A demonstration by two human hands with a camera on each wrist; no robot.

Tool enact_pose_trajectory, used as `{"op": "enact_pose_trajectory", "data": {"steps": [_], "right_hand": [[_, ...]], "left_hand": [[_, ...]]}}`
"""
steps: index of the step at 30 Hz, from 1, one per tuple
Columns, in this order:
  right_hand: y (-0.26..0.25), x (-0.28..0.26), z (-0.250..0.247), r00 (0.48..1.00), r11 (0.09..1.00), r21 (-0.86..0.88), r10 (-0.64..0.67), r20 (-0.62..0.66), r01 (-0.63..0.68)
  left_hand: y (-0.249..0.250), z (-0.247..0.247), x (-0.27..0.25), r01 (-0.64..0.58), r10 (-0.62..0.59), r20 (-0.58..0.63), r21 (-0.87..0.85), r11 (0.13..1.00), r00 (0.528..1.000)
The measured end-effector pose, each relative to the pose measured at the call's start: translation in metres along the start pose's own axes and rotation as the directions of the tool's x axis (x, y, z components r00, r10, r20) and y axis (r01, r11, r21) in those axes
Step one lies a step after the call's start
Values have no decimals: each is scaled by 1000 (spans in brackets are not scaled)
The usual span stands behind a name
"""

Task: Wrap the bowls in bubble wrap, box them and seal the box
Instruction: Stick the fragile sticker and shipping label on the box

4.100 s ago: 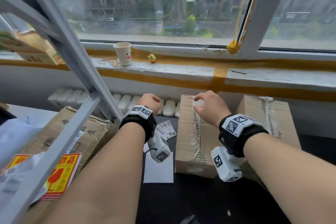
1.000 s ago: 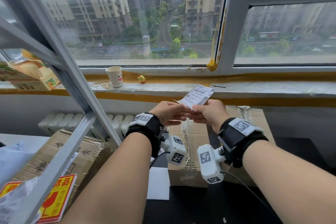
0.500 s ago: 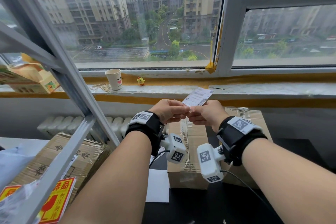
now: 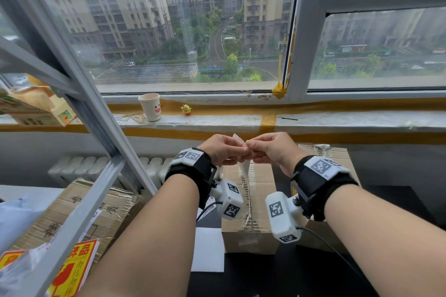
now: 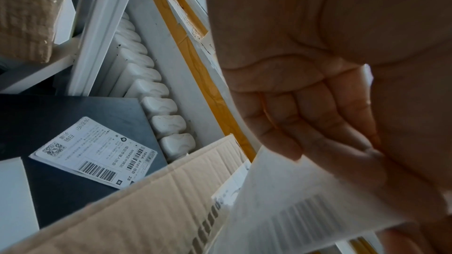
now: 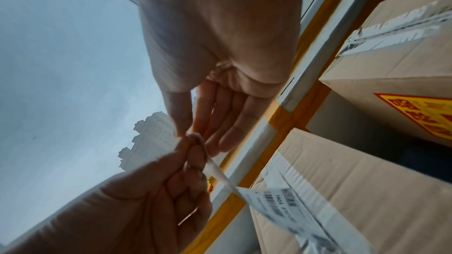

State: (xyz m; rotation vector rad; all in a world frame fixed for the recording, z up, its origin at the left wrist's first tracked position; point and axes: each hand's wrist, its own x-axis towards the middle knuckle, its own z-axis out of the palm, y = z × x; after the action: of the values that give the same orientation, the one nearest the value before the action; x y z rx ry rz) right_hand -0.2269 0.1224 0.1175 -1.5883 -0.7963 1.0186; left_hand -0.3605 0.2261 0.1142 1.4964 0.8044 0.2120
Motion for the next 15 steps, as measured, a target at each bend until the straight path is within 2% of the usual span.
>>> {"op": "enact_pose_trajectory", "data": {"steps": [4, 10, 13, 15], "right_hand": [[-1, 0, -1, 1000, 1000, -22, 9, 15, -9], [-1, 6, 1, 997, 928, -363, -79, 16, 80], [-1, 10, 1, 995, 923, -374, -100, -17, 86], [0, 13, -2, 992, 929, -362, -108, -67, 77]], "left_hand": [[-1, -1, 1, 22, -21, -7, 55, 998, 1000], [2, -1, 2, 46, -44, -29, 83, 995, 999], [6, 1, 1, 56, -54, -33, 64, 996, 998], [8, 1, 3, 73, -69, -101, 40, 997, 992]]}}
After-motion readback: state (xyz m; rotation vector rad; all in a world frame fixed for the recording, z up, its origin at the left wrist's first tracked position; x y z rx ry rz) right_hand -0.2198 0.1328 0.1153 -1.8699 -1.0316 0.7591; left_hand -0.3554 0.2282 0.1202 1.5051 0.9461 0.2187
